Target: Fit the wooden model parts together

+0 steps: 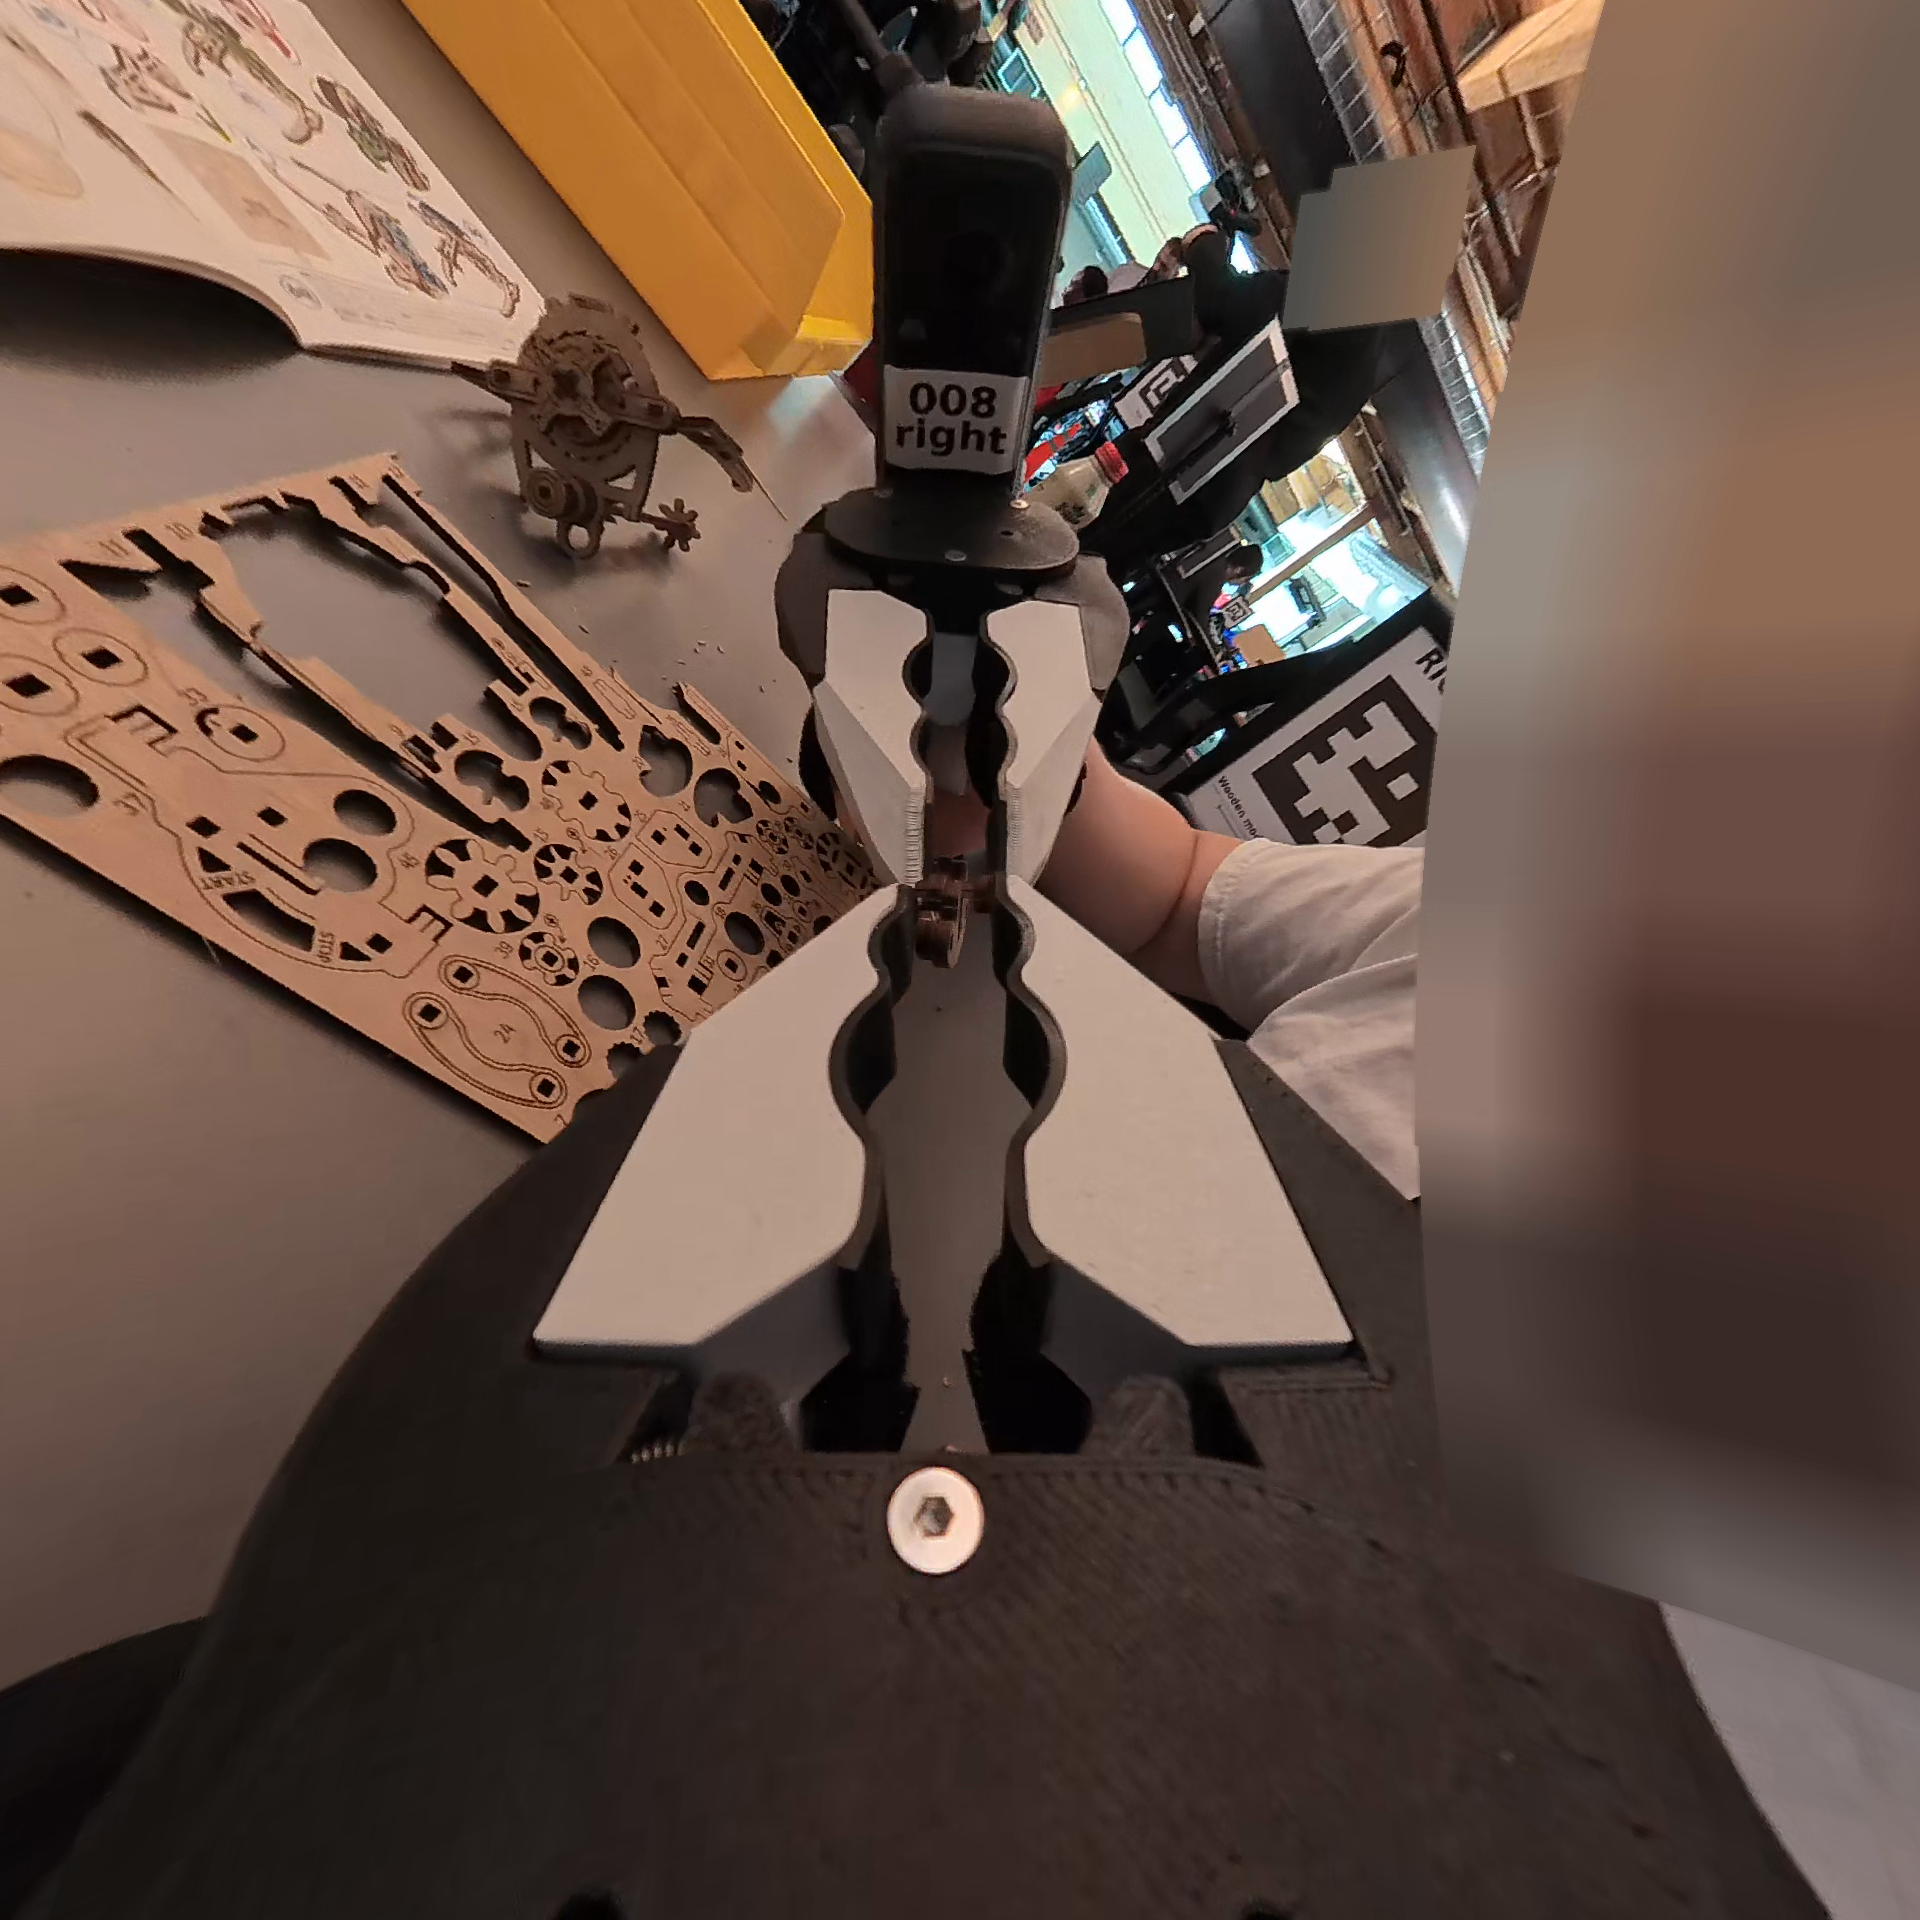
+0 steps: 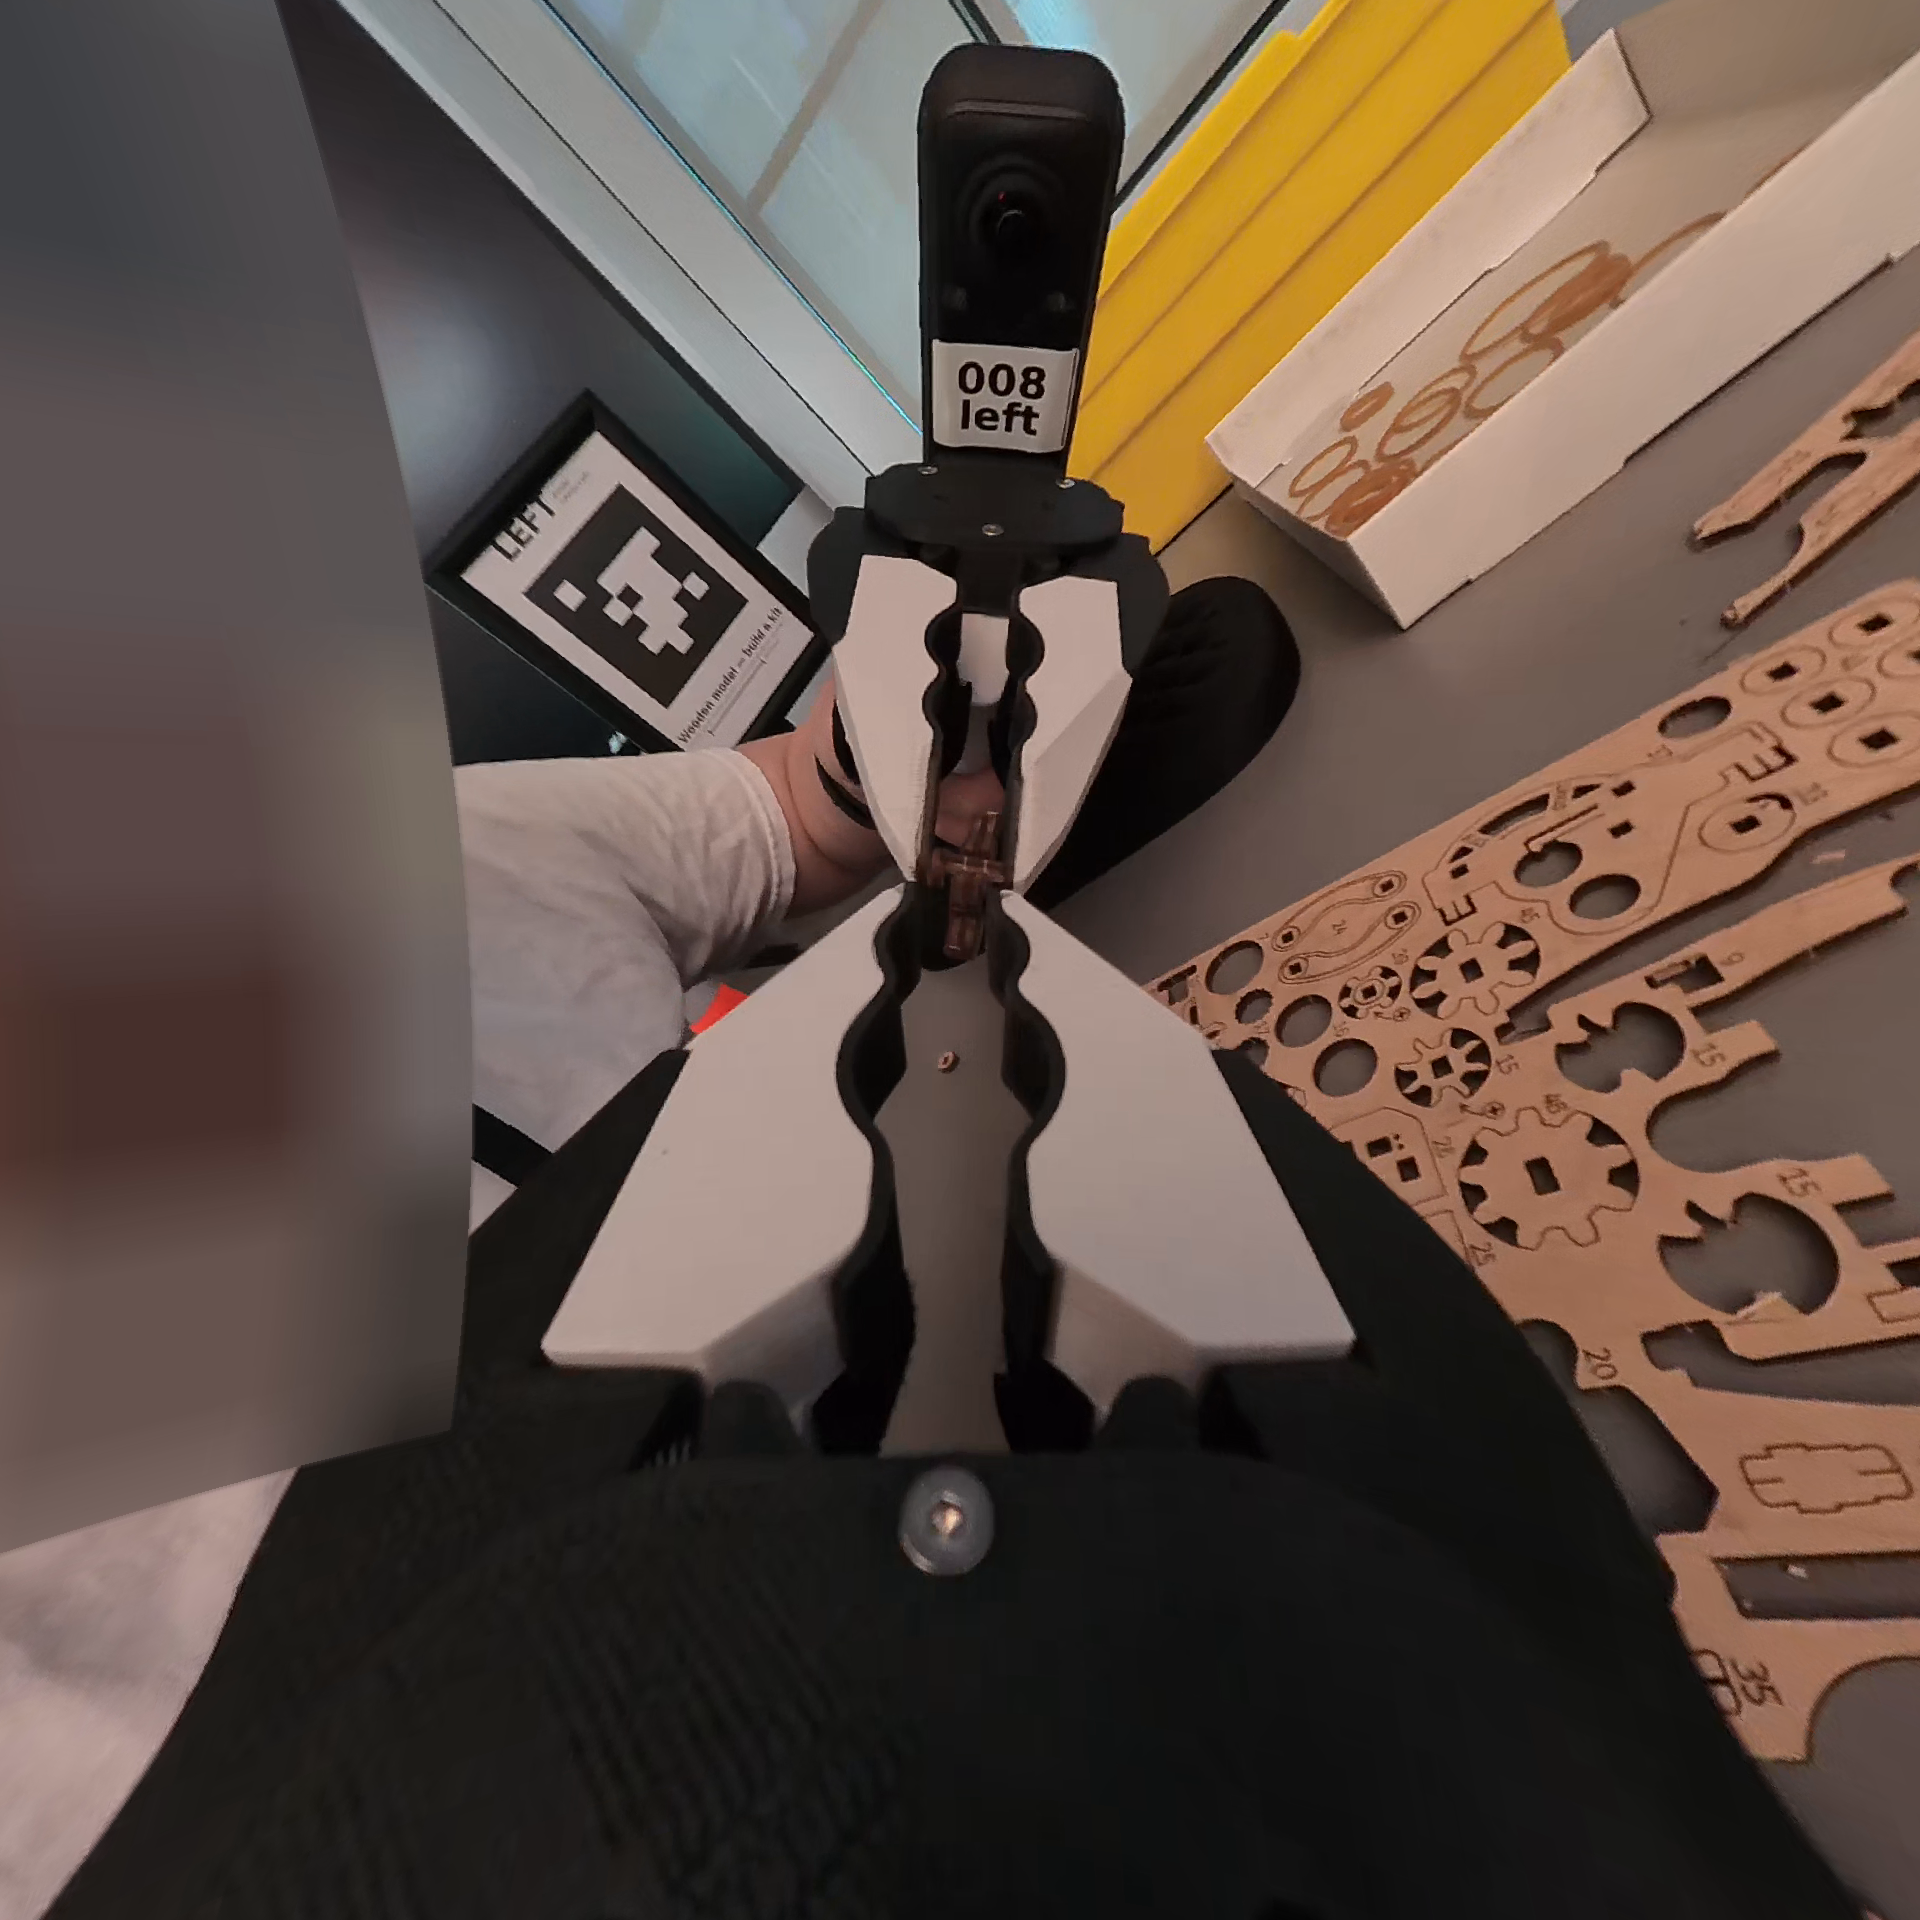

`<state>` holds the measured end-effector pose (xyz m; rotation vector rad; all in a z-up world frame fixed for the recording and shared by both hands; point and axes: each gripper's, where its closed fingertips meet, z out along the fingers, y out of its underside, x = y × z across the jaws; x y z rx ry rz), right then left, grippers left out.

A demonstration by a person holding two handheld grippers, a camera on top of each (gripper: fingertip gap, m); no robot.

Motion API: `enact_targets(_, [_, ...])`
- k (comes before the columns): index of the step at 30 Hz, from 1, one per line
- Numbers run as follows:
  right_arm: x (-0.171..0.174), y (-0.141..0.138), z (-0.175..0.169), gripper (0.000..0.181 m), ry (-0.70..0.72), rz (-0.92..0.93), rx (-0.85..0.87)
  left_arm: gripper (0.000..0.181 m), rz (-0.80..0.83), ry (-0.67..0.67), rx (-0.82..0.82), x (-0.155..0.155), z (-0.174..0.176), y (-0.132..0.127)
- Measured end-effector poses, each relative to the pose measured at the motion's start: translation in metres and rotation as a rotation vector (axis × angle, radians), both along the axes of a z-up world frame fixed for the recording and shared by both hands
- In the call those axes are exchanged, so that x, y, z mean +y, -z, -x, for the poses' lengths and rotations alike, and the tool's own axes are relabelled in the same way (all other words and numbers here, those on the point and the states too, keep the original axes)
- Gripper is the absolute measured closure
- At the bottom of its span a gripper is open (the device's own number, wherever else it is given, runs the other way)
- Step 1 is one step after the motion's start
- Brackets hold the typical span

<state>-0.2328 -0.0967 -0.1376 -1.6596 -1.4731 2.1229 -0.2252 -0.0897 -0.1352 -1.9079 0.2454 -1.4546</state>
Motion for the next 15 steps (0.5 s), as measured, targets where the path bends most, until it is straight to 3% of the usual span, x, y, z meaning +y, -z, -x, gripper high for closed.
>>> enact_targets(15, [-0.0009,-0.0021,-0.001,0.172,-0.026,0.167,-0.05,0.168,0.034,0.02,-0.05,-0.0017,-0.0014,-0.0013])
